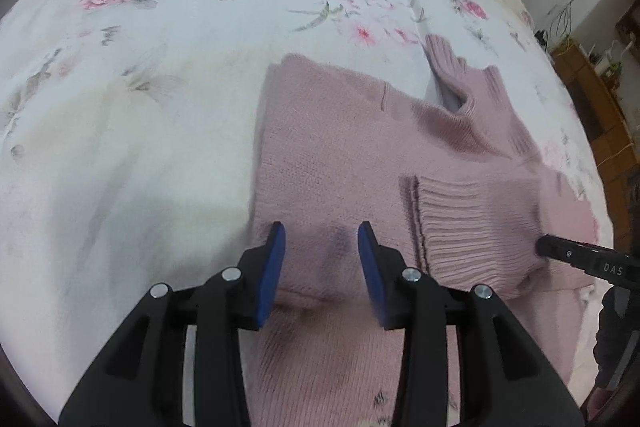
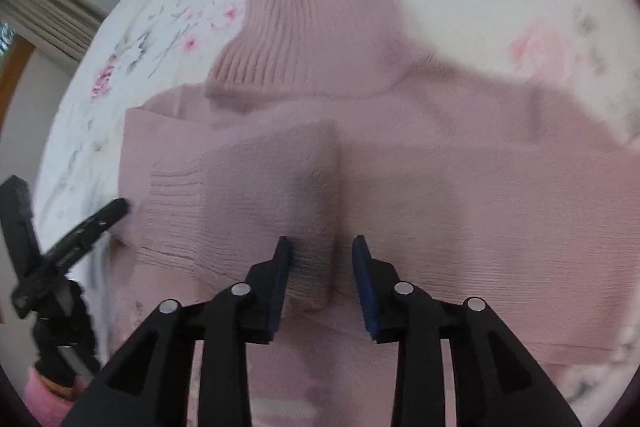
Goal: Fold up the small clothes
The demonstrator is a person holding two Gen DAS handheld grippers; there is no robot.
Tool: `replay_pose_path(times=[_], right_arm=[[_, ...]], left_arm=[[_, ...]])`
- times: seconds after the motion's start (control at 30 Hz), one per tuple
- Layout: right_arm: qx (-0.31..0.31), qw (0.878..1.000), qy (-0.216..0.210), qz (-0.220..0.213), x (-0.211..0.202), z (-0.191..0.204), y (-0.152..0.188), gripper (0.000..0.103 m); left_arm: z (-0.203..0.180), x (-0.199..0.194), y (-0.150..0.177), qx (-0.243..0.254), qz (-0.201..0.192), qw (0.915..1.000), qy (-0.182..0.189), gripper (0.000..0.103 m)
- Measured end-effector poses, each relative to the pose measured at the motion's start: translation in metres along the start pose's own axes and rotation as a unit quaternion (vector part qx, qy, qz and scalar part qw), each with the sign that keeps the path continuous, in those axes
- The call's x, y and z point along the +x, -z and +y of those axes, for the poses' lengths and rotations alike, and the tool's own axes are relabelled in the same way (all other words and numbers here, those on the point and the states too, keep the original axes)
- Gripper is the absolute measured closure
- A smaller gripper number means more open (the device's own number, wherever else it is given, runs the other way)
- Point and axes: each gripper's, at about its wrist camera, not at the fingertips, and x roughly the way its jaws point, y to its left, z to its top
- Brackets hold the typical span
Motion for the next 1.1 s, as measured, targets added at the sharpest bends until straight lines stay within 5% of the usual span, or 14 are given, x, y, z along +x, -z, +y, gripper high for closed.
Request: replay_pose_path(times=[0.1, 0.37, 0.47, 0.73, 0.83, 0.87, 1.1], right_arm=[[-0.034, 0.999, 0.009, -0.022, -0.020, 0.021, 0.002, 0.070], [-0.070, 0.996, -0.050, 0.037, 0.009, 0.108, -0.001, 0.068], [-0.071, 0.994, -0.059, 0.053, 0.024, 0.129, -0.004, 0.058], [-0.084, 0.992, 0.017, 0.088, 0.072, 0.148, -0.003, 0.054], [-0.082, 0.993, 0.018, 0.082, 0.071, 0.142, -0.003, 0.072], [-0.077, 0.994, 0.022, 0.078, 0.067, 0.135, -0.003, 0.086], [-0.015, 0.996, -0.083, 0.034, 0.015, 0.074, 0.001, 0.088]], left_arm=[[0.003, -0.011, 0.002, 0.008, -0.004, 0.9999, -0.007, 0.063], [0.014, -0.033, -0.008, -0.006, -0.027, 0.9996, -0.009, 0.058], [0.022, -0.040, -0.013, -0.015, -0.035, 0.9992, -0.012, 0.055], [0.027, -0.039, -0.012, -0.020, -0.031, 0.9993, -0.010, 0.052], [0.023, -0.036, -0.009, -0.018, -0.026, 0.9995, -0.005, 0.052], [0.020, -0.035, -0.008, -0.015, -0.025, 0.9996, -0.004, 0.051], [-0.016, -0.020, -0.003, 0.019, -0.016, 0.9997, 0.008, 0.051]])
